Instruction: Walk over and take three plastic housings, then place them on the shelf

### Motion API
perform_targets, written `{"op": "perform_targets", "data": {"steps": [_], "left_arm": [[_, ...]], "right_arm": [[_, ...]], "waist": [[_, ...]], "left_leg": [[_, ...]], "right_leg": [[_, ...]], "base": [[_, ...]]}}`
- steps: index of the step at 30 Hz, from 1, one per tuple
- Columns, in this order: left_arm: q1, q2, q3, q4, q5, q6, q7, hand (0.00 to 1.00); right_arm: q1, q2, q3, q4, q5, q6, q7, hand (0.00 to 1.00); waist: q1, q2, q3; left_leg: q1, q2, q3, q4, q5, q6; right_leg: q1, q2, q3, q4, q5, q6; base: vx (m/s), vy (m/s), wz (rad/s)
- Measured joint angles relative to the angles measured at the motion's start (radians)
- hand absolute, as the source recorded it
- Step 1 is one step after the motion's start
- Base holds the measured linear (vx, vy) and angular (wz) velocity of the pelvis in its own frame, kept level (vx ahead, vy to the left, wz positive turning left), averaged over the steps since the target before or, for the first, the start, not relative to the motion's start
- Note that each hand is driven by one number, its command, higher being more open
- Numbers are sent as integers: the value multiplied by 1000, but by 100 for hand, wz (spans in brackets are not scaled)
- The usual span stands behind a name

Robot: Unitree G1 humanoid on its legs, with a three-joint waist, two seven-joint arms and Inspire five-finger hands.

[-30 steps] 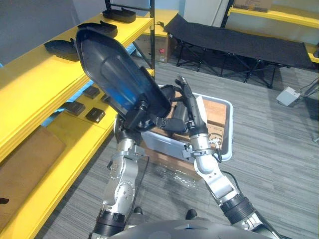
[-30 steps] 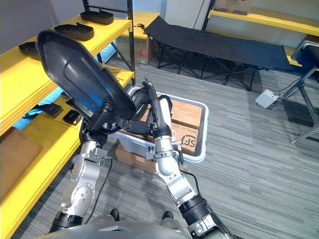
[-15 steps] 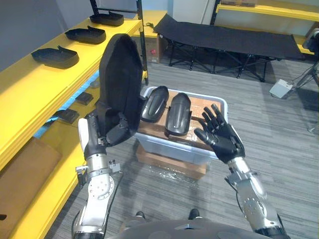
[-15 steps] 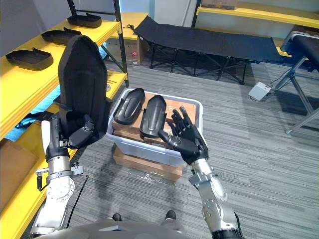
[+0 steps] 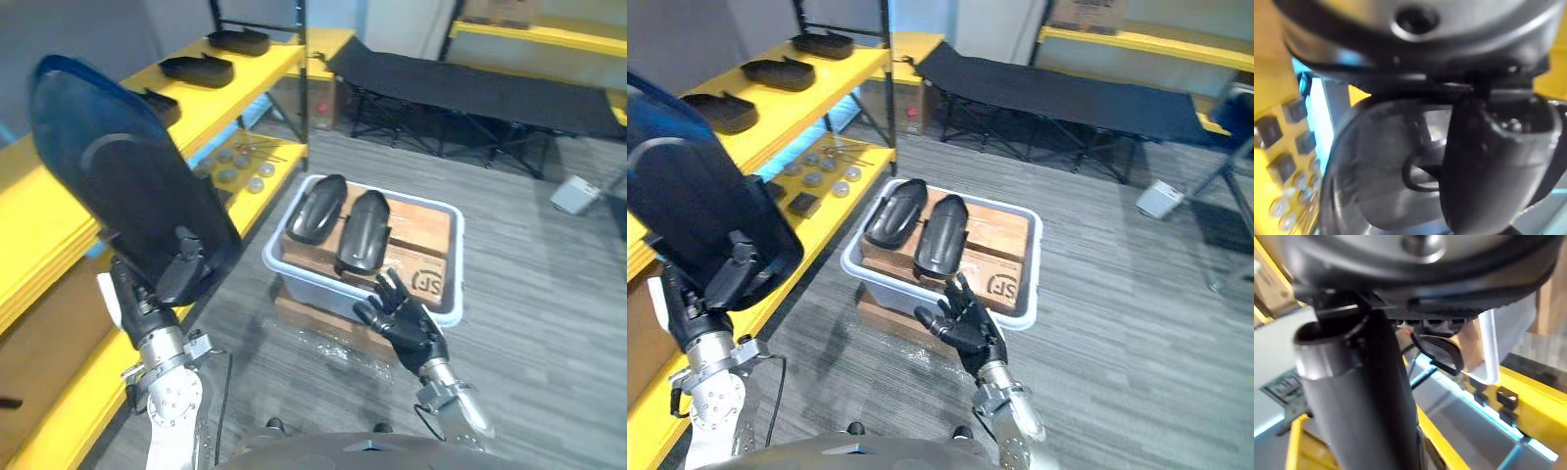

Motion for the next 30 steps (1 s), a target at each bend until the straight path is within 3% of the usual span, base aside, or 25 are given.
{"op": "perform_targets", "data": {"steps": [4,10,14,17,21,23,24,26,27,28,30], "left_arm": [[64,-32,147,-48,-22,-4,10,0],[198,-103,272,-72,-200,-73,-56,0],[204,-103,291,-76,-248,-84,-145,0],[201,-103,241,-76,-276,-84,-226,0],[203,-103,190,-76,-295,-82,-273,0],[201,-102,161,-76,-319,-82,-299,0],[188,-102,138,-74,-321,-81,-325,0],[168,-102,91,-68,-322,-81,-353,0],[164,-101,55,-68,-312,-81,-365,0],[166,-97,34,-68,-309,-81,-364,0],[165,-91,21,-67,-304,-80,-339,0]], "right_arm": [[-68,-8,6,75,-40,-1,-35,100],[-205,-24,-10,103,-37,-24,-94,100],[-274,-3,-6,103,-31,-62,-115,100],[-272,17,0,99,4,-66,-123,100],[-237,17,26,98,5,-65,-123,100],[-185,22,26,83,6,-66,-134,100],[-142,26,8,47,7,-68,-147,100],[-98,26,-20,8,7,-75,-164,100],[-77,16,-35,-2,8,-85,-179,100],[-75,16,-44,-2,11,-87,-181,100],[-82,19,-43,-7,12,-92,-170,100]], "waist": [[63,-2,-2],[160,-28,-9],[167,-41,-6],[154,-50,-6],[149,-46,2],[119,-46,7],[90,-51,17],[65,-27,38],[47,-12,48],[49,-13,52],[49,-10,61]], "left_leg": [[-28,-18,-107,9,10,0],[-33,-51,-212,22,10,2],[-70,-70,-278,37,13,8],[-96,-84,-335,30,33,8],[-117,-81,-375,32,49,3],[-150,-72,-320,21,54,56],[-176,-39,-184,25,72,92],[-212,7,-12,55,101,108],[-217,21,68,65,131,74],[-212,5,64,56,149,45],[-201,-10,68,50,152,47]], "right_leg": [[40,-5,-105,0,-18,10],[85,-30,-213,44,-66,27],[78,-48,-250,111,-108,24],[64,-47,-203,143,-154,20],[64,-33,-229,157,-172,21],[71,-35,-298,164,-178,29],[92,-37,-352,167,-174,32],[110,-41,-373,184,-177,30],[119,-53,-373,208,-190,43],[118,-77,-363,225,-209,57],[118,-94,-353,230,-211,58]], "base": [[21,-34,79],[9,-7,60],[-21,4,57],[-27,-16,50],[-39,-70,43],[-30,-52,98],[-20,-10,132],[2,94,147],[24,175,118],[26,164,68],[-20,86,5]]}}
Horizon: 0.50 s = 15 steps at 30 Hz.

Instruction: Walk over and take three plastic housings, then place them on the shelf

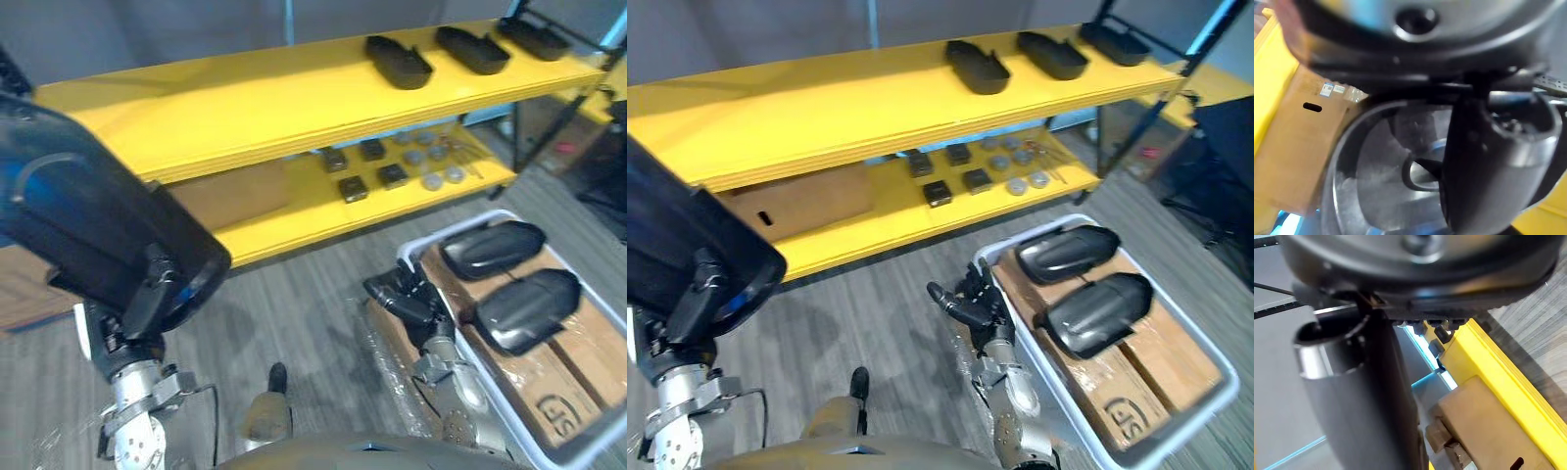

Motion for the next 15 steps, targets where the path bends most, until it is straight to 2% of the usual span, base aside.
{"op": "perform_targets", "data": {"steps": [2,5,8,10,11,12,13,14,15], "left_arm": [[2,17,0,0,-6,1,18,0],[-2,33,-6,0,-65,3,5,0],[-28,39,-28,-2,-62,24,1,0],[-52,42,-25,-4,-62,43,-3,0],[-71,49,-24,-4,-62,58,-3,0],[-81,57,-25,-4,-59,73,-6,0],[-84,56,-26,-5,-50,82,-9,0],[-93,57,-29,-5,-41,97,-21,0],[-98,61,-29,-6,-34,97,-27,0]], "right_arm": [[-3,12,6,-25,1,-14,24,100],[-35,14,37,-26,-5,-30,28,100],[-49,20,57,-26,-8,-44,15,100],[-67,24,58,-25,-15,-45,-11,100],[-78,34,57,-25,-33,-46,-27,100],[-79,41,53,-26,-48,-49,-38,100],[-80,40,48,-27,-49,-56,-42,100],[-77,35,39,-28,-49,-63,-44,100],[-77,36,34,-29,-49,-63,-46,100]], "waist": [[1,1,13],[-1,8,28],[3,9,37],[10,1,42],[17,-12,51],[22,-27,50],[16,-27,50],[3,-15,47],[-4,-14,46]], "left_leg": [[22,-15,26,-1,-20,7],[14,-16,55,54,-51,8],[-23,-16,46,135,-88,17],[-50,-24,43,185,-119,23],[-56,-39,41,214,-144,28],[-53,-62,40,225,-164,38],[-50,-74,31,232,-178,47],[-48,-87,-3,233,-182,56],[-42,-90,-14,225,-184,62]], "right_leg": [[-1,-20,64,5,-20,-8],[-20,-36,116,27,-43,13],[-19,-49,114,42,-48,20],[-20,-63,109,52,-54,22],[-15,-84,103,74,-66,17],[-1,-101,96,93,-71,-8],[-5,-117,103,143,-60,-51],[-48,-143,136,259,-12,-126],[-79,-152,167,316,19,-158]], "base": [[-87,97,-26],[-104,60,-32],[-61,51,3],[27,101,13],[84,110,18],[119,107,26],[138,120,57],[117,121,62],[140,185,67]]}}
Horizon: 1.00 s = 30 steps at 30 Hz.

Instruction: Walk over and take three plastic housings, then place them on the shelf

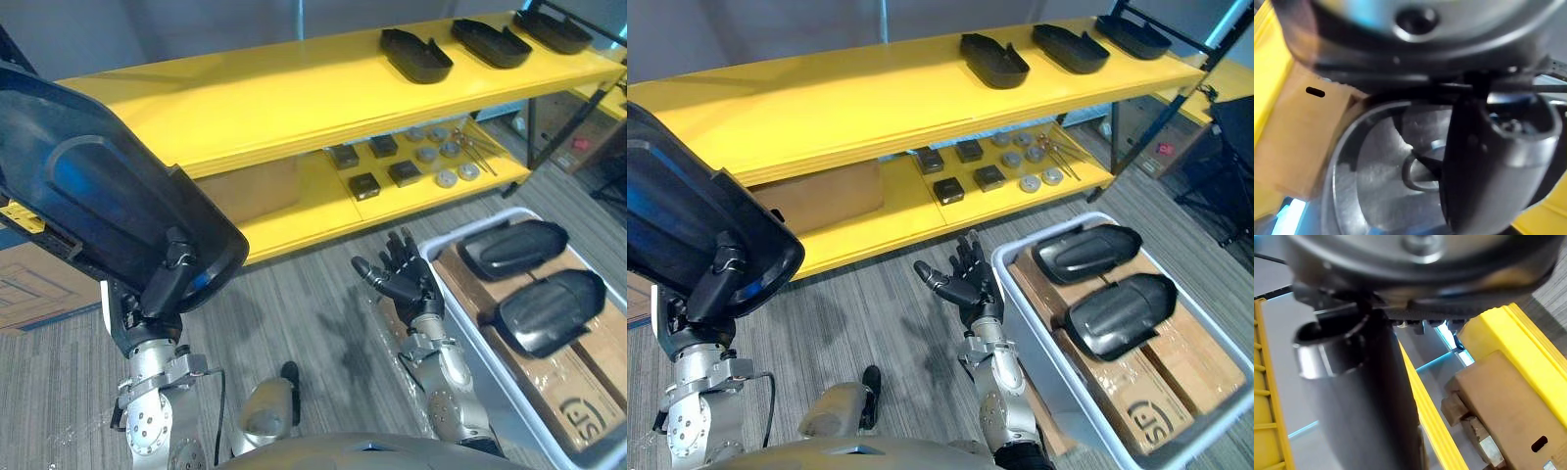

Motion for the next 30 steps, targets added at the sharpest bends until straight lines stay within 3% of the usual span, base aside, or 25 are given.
{"op": "perform_targets", "data": {"steps": [1,2,3,5,6,8,10,13,15,16,17,18,19,22,23,25,27,29,30], "left_arm": [[-12,16,4,-5,29,0,-3,0],[-18,27,4,-5,40,0,-3,0],[-43,48,5,-3,57,0,10,0],[-61,50,3,-3,68,0,17,0],[-82,48,-3,-3,66,0,20,0],[-108,50,-11,-2,61,-1,19,0],[-124,52,-30,12,59,0,18,0],[-118,62,-78,23,19,-1,-2,0],[-111,61,-89,24,14,-1,-16,0],[-99,62,-89,24,15,-2,-19,0],[-74,67,-88,23,15,-9,-21,0],[-68,59,-92,31,16,-10,-24,0],[-57,51,-108,37,15,-10,-23,0],[-58,59,-137,38,17,-10,-26,0],[-63,61,-144,50,27,-10,-21,0],[-66,63,-150,76,29,-10,-17,0],[-75,63,-148,104,29,-10,-19,0],[-88,69,-142,114,36,-10,-27,0],[-103,70,-137,114,47,-11,-37,0]], "right_arm": [[-1,1,-13,-4,0,-1,0,100],[-1,6,-18,-9,0,-1,0,100],[1,19,-28,-43,0,-1,3,100],[1,20,-43,-94,0,0,17,100],[1,19,-71,-166,-1,0,33,100],[0,17,-108,-251,0,-2,48,100],[3,16,-143,-290,1,-3,60,100],[55,17,-144,-346,2,0,63,100],[88,18,-113,-381,2,3,70,100],[102,19,-83,-394,2,5,79,100],[114,20,-52,-395,2,5,91,100],[113,13,-42,-394,2,9,97,100],[112,4,-43,-394,2,13,101,100],[76,-19,-60,-391,1,16,86,100],[50,-24,-83,-380,0,15,75,100],[40,-29,-109,-361,0,14,62,100],[40,-53,-133,-348,0,11,59,100],[38,-59,-166,-344,0,-1,59,100],[33,-60,-194,-344,0,-7,61,100]], "waist": [[-1,-3,0],[-2,-4,0],[-17,-6,3],[-30,3,8],[-35,13,9],[-60,19,6],[-88,23,6],[-95,19,3],[-90,5,-3],[-83,-16,-11],[-80,-37,-27],[-67,-35,-37],[-63,-4,-49],[-70,29,-59],[-87,39,-56],[-87,53,-48],[-79,70,-36],[-79,78,-39],[-82,78,-37]], "left_leg": [[23,-7,-15,-23,-4,11],[35,-9,-26,-37,-5,19],[64,-13,-68,-71,-1,46],[109,-18,-92,-114,4,55],[146,-18,-102,-151,6,59],[165,-29,-129,-164,0,58],[197,-37,-164,-166,1,54],[245,-35,-206,-135,-50,22],[265,-35,-205,-96,-101,2],[283,-39,-201,-64,-147,-11],[288,-48,-197,-22,-206,-20],[292,-26,-191,25,-260,-32],[286,22,-194,59,-301,-53],[287,81,-202,49,-311,-68],[254,87,-175,139,-302,-81],[198,100,-137,327,-275,-109],[97,133,-86,590,-193,-130],[29,169,-34,601,-230,-112],[5,183,-6,516,-244,-90]], "right_leg": [[-53,-10,83,97,80,-19],[-76,-9,129,141,84,-1],[-137,38,214,232,-16,45],[-185,103,244,239,-101,44],[-244,170,265,166,-137,36],[-313,230,320,27,-129,48],[-367,253,390,-77,-105,74],[-389,261,445,-213,-11,74],[-377,257,444,-263,66,63],[-350,253,442,-278,120,51],[-311,242,435,-278,134,41],[-299,258,421,-268,165,68],[-290,303,406,-259,148,48],[-289,355,376,-260,103,12],[-273,365,362,-264,77,12],[-217,376,359,-291,69,0],[-133,385,364,-338,63,-10],[-89,381,368,-369,52,-13],[-71,367,373,-381,46,-9]], "base": [[134,161,37],[238,161,54],[218,100,50],[250,113,42],[224,112,27],[197,59,42],[272,-3,64],[333,-85,52],[348,-163,30],[352,-243,7],[351,-270,-7],[390,-341,-7],[309,-264,-8],[279,-237,18],[211,-167,28],[191,-117,10],[224,-58,-9],[222,-7,-10],[219,29,-12]]}}
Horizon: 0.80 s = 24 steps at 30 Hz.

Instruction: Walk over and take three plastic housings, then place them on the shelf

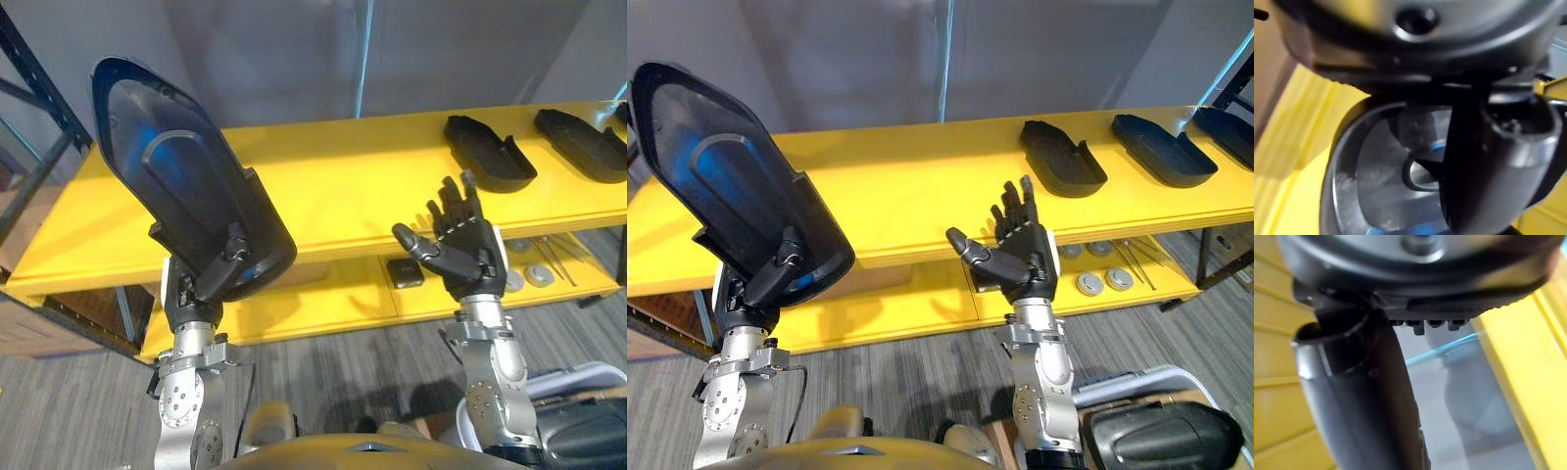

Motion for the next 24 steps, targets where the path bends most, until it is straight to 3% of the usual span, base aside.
{"op": "perform_targets", "data": {"steps": [2,4,5,7,9,11,16,20,22,24], "left_arm": [[-28,2,1,1,26,-1,-18,0],[-65,5,-10,0,28,-14,-43,0],[-82,7,-21,0,28,-19,-49,0],[-148,61,-40,0,26,-15,-77,0],[-183,103,-60,0,26,7,-100,0],[-192,122,-80,0,26,53,-129,0],[-246,124,-168,5,29,197,-151,0],[-339,121,-219,65,25,311,-140,0],[-421,122,-233,155,25,362,-104,0],[-510,121,-228,291,23,404,-36,0]], "right_arm": [[-4,-4,-37,0,-1,-2,5,100],[-8,-31,-66,-1,-1,-3,4,100],[-10,-53,-68,-1,-1,-3,4,100],[-15,-44,-56,-10,-1,0,-4,100],[-34,-19,-42,-11,0,5,-3,100],[-32,4,-13,-41,0,9,2,100],[-23,33,69,-99,-1,10,6,100],[-9,47,127,-99,-2,28,6,100],[1,47,152,-99,-3,31,6,100],[9,46,182,-99,-3,32,7,100]], "waist": [[-4,-3,0],[-8,27,-19],[-11,53,-32],[-37,13,-35],[-42,-21,-36],[-53,-36,-42],[-64,-46,-49],[-85,-37,-55],[-91,-31,-63],[-119,-28,-83]], "left_leg": [[10,-4,36,-221,18,6],[46,-6,34,-500,186,1],[61,-1,10,-580,315,-26],[128,-50,37,-685,334,-12],[175,-71,73,-745,349,0],[225,-85,99,-786,350,2],[255,-97,138,-838,357,3],[276,-91,151,-877,376,1],[284,-87,170,-877,376,1],[285,-86,182,-878,376,1]], "right_leg": [[15,-37,8,1,-12,19],[7,-54,42,25,-22,61],[-1,-44,58,40,-36,82],[-8,-95,83,53,-39,96],[-4,-118,97,50,-37,99],[17,-131,111,37,-27,116],[26,-143,110,4,-29,130],[28,-139,114,-3,-26,137],[26,-135,131,-3,-22,143],[19,-130,144,-3,-19,146]], "base": [[207,104,-20],[265,211,-38],[291,232,-38],[260,205,-24],[135,111,-33],[100,87,-32],[10,15,-19],[-38,-10,-9],[-46,3,-23],[-35,9,-19]]}}
